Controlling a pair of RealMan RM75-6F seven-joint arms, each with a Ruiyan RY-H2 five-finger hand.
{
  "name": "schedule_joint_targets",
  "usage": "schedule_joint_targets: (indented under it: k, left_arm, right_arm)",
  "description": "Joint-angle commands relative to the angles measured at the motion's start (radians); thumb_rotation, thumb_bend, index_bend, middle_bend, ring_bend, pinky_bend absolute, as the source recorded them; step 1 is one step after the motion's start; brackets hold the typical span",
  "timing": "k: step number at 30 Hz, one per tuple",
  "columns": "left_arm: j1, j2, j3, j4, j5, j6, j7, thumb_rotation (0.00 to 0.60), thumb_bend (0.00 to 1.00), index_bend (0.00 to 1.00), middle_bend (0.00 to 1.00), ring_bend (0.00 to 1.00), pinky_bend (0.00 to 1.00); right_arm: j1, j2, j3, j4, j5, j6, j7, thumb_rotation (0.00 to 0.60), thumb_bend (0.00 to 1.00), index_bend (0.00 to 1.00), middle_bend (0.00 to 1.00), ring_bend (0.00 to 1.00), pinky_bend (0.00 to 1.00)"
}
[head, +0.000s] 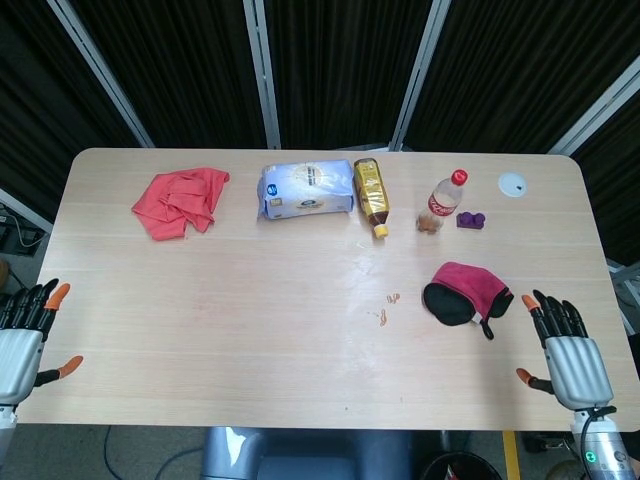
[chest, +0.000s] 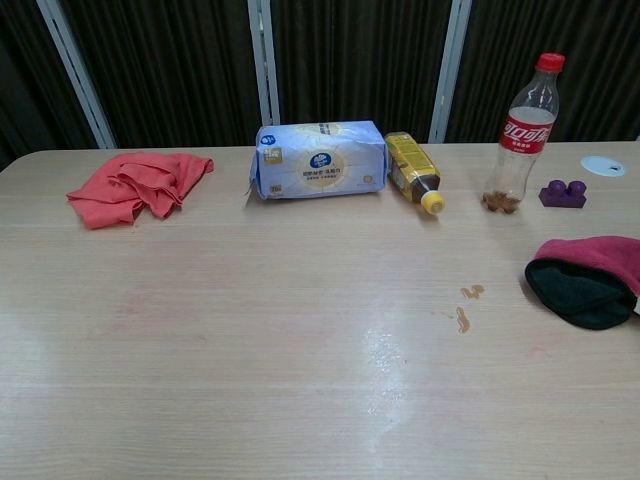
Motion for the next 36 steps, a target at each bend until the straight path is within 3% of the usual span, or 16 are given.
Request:
schedule_joint_targets:
  k: [1,6,11,23,36]
  left_arm:
    - [-0.006,-0.002,-0.001,0.004,-0.004,-0.011,-0.002,0.600,0.00,0.00,0.00,0.00,0.00]
    - [-0.012,-0.004,-0.004,0.006,-0.015,-0.026,-0.014,0.600,0.00,0.00,0.00,0.00,0.00]
    - [-0.021,0.002,-0.004,0.003,-0.021,-0.045,-0.029,0.600,0.00,0.00,0.00,0.00,0.00]
    - [-0.025,0.018,0.004,-0.001,-0.008,-0.048,-0.077,0.600,0.00,0.00,0.00,0.00,0.00]
    - [-0.029,0.022,0.007,-0.007,-0.018,-0.063,-0.084,0.600,0.00,0.00,0.00,0.00,0.00]
  right_arm:
    - [0.085,-0.084,0.061,-0.008,0.126,-0.123,-0.094,0.600,0.03,0.00,0.00,0.00,0.01]
    - [0.168,-0.174,0.127,0.009,0.304,-0.215,-0.215,0.600,0.03,0.00,0.00,0.00,0.01]
    - [0.255,-0.276,0.178,0.092,0.445,-0.270,-0.314,0.600,0.03,0.00,0.00,0.00,0.01]
    - [0.370,-0.474,0.250,0.330,0.683,-0.314,-0.374,0.600,0.03,0.00,0.00,0.00,0.01]
    - [0.432,-0.571,0.257,0.506,0.772,-0.352,-0.392,0.600,0.03,0.00,0.00,0.00,0.01]
